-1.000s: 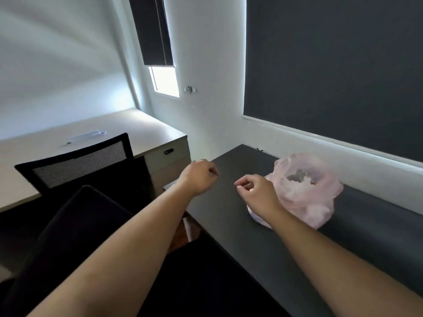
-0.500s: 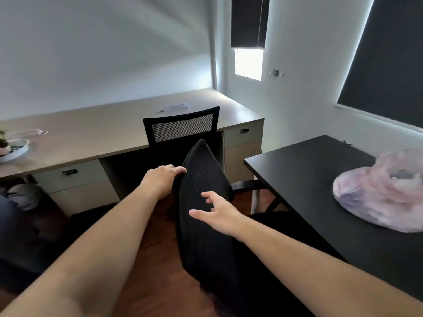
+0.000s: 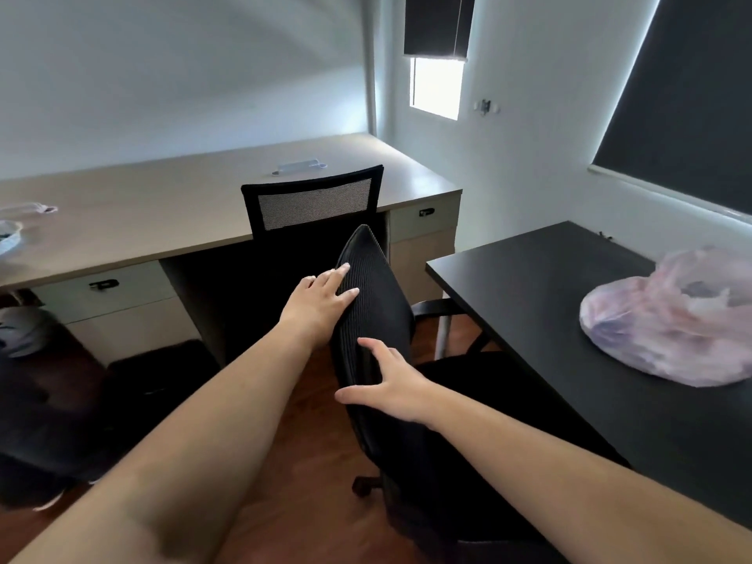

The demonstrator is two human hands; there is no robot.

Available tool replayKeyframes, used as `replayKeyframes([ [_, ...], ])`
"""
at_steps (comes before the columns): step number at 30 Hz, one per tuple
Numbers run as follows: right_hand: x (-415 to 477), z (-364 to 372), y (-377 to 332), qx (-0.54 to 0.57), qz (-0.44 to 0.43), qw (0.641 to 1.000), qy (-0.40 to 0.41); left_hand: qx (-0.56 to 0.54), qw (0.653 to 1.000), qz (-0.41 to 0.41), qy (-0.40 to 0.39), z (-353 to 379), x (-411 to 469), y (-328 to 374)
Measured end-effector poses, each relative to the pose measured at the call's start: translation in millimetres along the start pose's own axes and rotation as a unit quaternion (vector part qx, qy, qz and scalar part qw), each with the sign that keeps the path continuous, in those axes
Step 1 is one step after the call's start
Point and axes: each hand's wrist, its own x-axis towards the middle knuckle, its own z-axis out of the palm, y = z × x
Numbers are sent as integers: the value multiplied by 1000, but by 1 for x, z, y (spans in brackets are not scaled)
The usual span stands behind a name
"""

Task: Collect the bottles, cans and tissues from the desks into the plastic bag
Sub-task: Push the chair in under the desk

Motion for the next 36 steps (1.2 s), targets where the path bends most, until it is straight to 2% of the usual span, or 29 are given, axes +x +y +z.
replayKeyframes([
  [7, -13, -28, 23, 11, 47, 996, 79, -34, 989, 142, -2, -18, 26, 44],
  [12, -26, -71, 43, -8, 79, 995, 61, -62, 977, 202, 27, -28, 46, 85],
  [15, -38, -96, 60, 19, 81, 995, 54, -84, 971, 216, 63, -32, 58, 109],
  [18, -50, -118, 77, 37, 98, 992, 74, -104, 968, 219, 65, -39, 69, 134],
  [24, -74, -157, 102, -12, 140, 983, 116, -130, 963, 227, 61, -50, 85, 177],
  [29, -86, -174, 115, 5, 139, 983, 123, -144, 961, 222, 80, -56, 89, 196],
  [33, -83, -177, 117, -6, 127, 984, 125, -153, 961, 224, 54, -59, 93, 194],
  [36, -85, -179, 118, -15, 126, 985, 117, -113, 962, 241, -56, -79, 96, 193],
])
